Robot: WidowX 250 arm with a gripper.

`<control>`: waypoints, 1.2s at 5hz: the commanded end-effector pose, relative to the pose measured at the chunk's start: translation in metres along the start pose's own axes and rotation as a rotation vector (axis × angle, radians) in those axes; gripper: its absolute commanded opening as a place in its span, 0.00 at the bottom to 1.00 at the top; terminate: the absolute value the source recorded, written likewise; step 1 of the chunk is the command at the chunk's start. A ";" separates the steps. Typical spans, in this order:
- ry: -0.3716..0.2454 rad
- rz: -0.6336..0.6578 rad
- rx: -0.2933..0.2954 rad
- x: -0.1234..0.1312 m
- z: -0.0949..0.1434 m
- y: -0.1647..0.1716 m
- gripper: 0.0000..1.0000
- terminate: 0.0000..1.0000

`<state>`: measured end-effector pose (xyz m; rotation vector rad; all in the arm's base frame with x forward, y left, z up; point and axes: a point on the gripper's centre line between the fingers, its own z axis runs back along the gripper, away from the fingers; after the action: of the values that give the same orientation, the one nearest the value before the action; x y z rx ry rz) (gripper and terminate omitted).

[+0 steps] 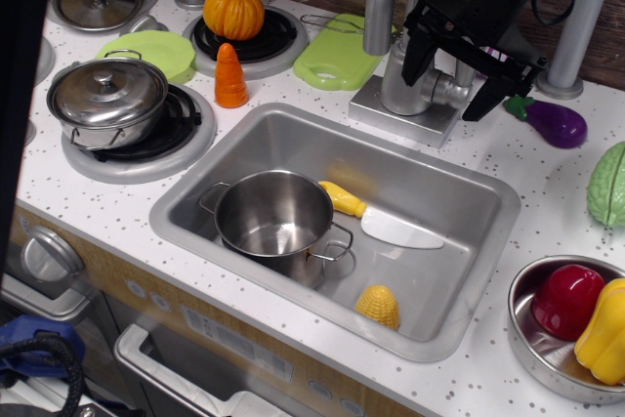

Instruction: Turn lever vertical to front

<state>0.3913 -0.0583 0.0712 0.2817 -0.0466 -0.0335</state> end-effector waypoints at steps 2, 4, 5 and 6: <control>-0.077 0.015 0.017 0.011 0.007 0.004 1.00 0.00; -0.196 0.050 0.026 0.030 0.029 0.001 1.00 0.00; -0.226 0.043 0.039 0.040 0.034 0.002 1.00 0.00; -0.238 0.021 0.044 0.051 0.034 0.004 1.00 0.00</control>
<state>0.4395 -0.0690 0.0807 0.3324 -0.2220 -0.0756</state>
